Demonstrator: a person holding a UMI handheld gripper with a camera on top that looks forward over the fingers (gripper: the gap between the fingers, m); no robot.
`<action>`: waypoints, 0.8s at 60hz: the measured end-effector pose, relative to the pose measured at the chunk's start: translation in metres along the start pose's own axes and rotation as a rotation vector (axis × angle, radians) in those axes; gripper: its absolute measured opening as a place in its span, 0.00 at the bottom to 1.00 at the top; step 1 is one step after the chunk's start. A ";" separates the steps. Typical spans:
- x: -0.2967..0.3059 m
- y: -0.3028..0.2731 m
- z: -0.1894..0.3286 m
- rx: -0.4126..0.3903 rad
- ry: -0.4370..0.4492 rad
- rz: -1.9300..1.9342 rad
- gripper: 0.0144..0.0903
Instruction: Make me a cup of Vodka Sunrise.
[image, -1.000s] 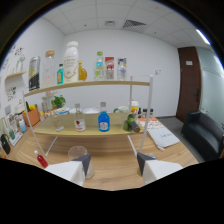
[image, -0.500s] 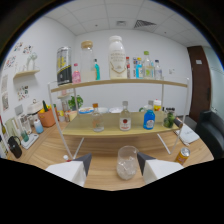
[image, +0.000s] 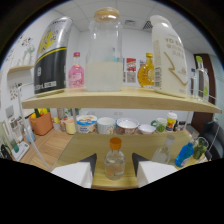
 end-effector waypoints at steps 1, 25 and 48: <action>0.001 0.001 0.003 -0.007 0.007 0.001 0.61; -0.001 0.009 0.006 -0.046 -0.019 0.000 0.28; -0.014 0.012 -0.086 0.036 -0.084 0.040 0.27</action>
